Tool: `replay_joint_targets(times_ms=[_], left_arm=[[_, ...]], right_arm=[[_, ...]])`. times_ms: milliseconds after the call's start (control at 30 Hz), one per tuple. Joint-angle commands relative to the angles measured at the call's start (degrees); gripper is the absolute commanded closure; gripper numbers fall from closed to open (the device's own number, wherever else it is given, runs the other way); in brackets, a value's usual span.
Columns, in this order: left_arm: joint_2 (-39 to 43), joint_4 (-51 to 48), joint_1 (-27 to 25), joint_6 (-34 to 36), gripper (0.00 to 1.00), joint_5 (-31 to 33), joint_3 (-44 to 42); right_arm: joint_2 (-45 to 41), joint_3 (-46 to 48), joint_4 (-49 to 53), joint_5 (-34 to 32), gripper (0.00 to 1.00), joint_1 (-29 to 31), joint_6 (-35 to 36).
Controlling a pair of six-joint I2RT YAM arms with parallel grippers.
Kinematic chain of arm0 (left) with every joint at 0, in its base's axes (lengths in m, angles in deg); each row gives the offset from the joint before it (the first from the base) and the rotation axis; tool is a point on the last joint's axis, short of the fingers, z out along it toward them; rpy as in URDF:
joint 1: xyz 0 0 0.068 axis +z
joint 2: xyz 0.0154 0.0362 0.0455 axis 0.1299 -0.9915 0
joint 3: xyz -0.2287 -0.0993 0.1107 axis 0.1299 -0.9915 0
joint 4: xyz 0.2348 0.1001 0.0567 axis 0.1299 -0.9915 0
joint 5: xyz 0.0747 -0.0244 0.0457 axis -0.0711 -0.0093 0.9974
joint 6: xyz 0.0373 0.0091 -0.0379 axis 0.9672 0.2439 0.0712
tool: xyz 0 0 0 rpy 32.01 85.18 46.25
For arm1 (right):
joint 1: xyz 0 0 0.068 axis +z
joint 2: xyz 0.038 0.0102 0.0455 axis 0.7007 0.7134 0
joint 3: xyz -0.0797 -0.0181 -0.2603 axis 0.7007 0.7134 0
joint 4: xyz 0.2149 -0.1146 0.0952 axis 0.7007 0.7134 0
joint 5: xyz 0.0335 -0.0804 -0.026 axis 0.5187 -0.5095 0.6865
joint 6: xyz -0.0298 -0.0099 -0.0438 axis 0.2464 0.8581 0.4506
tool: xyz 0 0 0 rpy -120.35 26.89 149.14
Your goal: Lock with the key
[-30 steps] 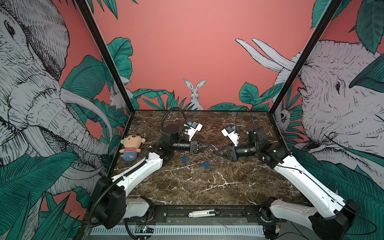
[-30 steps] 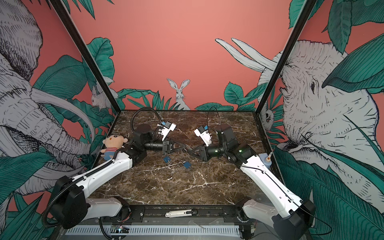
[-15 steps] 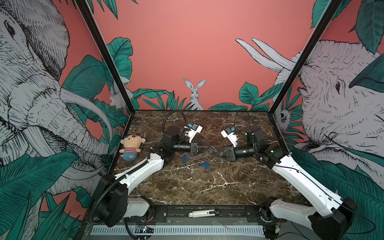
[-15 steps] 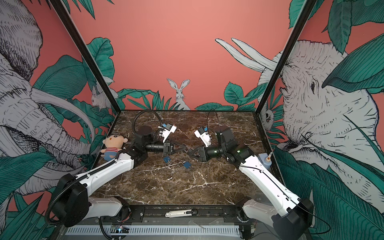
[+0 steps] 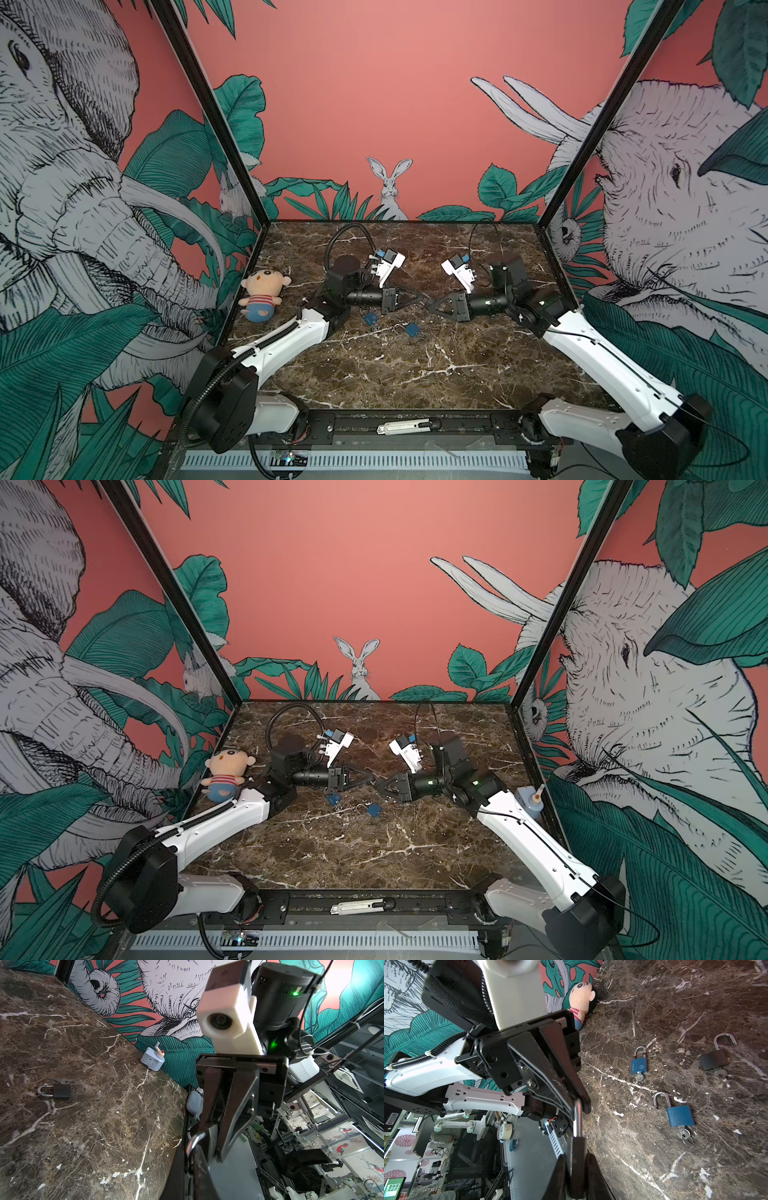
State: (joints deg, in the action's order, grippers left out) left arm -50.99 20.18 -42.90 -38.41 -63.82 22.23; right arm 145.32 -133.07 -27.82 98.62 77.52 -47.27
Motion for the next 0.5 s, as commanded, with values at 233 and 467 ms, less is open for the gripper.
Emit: replay_joint_targets(times_ms=[233, 467], left_arm=[[-0.7, -4.8, -7.5, -1.4, 1.00, 2.3, -3.7], [1.1, -3.0, -8.0, -3.2, 1.00, 2.3, -5.7]], right_arm=[[0.9, -3.0, -20.0, 8.9, 1.00, 1.6, 1.6], [2.7, -3.3, -21.4, 9.0, 1.00, 1.6, 1.5]])
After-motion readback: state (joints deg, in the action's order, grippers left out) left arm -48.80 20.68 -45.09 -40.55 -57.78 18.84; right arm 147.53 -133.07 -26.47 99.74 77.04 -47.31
